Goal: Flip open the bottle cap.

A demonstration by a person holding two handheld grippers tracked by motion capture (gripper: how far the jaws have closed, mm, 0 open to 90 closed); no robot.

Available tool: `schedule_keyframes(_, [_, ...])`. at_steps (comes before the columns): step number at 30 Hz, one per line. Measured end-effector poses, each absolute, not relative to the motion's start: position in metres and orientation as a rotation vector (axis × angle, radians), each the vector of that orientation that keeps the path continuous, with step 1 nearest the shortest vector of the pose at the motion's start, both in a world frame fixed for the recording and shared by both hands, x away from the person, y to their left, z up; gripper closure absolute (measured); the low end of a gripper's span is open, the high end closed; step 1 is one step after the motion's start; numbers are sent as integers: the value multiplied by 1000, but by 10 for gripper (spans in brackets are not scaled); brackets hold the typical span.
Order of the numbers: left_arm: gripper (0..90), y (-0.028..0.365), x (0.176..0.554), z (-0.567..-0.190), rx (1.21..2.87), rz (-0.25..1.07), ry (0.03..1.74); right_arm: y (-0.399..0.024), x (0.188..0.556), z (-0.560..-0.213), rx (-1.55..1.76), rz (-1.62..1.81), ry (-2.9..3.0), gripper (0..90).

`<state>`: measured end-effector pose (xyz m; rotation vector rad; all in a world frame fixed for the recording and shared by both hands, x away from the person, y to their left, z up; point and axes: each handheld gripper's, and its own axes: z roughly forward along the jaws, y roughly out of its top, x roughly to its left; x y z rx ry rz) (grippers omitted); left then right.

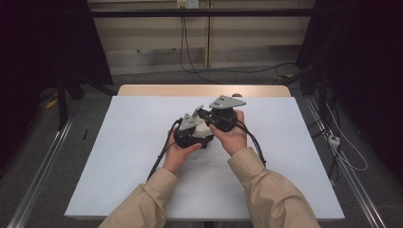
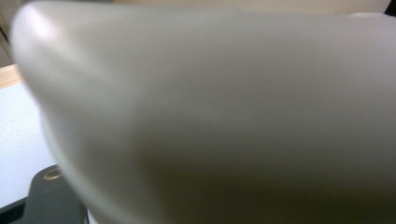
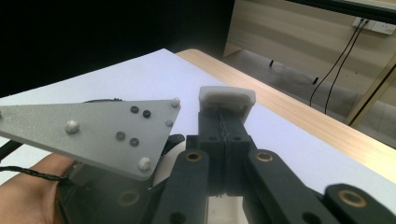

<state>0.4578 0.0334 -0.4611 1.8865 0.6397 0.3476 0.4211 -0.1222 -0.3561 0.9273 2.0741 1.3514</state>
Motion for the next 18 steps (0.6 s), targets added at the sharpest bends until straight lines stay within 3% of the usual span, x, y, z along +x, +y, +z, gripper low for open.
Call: schedule_keyframes(18, [183, 34, 458, -461, 1891, 350, 639, -116, 431, -354, 906, 1357, 2066, 896])
